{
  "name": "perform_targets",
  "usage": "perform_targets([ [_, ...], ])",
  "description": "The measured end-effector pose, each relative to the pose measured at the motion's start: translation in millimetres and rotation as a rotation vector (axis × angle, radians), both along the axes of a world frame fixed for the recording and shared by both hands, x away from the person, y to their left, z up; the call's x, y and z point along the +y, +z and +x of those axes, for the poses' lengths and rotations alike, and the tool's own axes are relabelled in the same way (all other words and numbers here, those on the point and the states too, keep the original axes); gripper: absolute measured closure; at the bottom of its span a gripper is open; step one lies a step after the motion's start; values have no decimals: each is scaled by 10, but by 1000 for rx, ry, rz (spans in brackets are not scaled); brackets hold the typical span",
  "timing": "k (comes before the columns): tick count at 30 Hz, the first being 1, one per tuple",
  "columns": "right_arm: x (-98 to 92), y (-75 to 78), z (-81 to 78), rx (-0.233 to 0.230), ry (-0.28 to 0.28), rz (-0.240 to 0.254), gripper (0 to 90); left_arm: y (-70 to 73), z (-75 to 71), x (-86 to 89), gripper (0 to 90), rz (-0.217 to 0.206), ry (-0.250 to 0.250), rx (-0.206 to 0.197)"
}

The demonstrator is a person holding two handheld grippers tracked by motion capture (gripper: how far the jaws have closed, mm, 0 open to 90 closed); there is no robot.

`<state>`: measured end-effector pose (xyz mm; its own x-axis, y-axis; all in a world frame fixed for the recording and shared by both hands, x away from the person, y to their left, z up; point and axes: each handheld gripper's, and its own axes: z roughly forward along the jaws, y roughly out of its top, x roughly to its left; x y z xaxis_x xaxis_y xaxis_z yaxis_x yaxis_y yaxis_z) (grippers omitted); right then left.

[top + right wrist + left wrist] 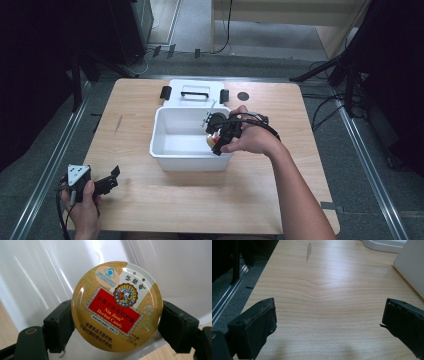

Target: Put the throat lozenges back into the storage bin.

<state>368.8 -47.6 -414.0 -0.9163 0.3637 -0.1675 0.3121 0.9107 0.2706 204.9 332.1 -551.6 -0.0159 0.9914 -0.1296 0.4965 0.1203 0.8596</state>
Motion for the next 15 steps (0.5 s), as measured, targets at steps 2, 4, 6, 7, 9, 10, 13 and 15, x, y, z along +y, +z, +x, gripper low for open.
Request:
perform_targets([
  [2, 0, -26, 17, 6, 2, 4, 202, -1, 1, -1, 0, 0, 1, -1],
  [4, 5, -35, 19, 8, 0, 1, 202, 0, 0, 0, 0, 0, 0, 1],
  [6, 16, -70, 31, 13, 10, -6, 202, 0, 0, 1, 0, 0, -1, 1],
  [7, 25, -87, 29, 16, 8, -15, 202, 0, 0, 0, 0, -1, 0, 1],
  [9, 37, -115, 36, 12, 16, -28, 202, 0, 0, 1, 0, -1, -1, 2],
  [10, 43, -130, 39, 12, 18, -30, 202, 0, 0, 1, 0, -2, 0, 2],
  [13, 63, -156, 52, 25, 14, -43, 202, 0, 1, 2, 0, -3, 0, 2],
  [15, 78, -173, 59, 24, 9, -55, 202, 0, 1, 1, 0, -4, -1, 2],
])
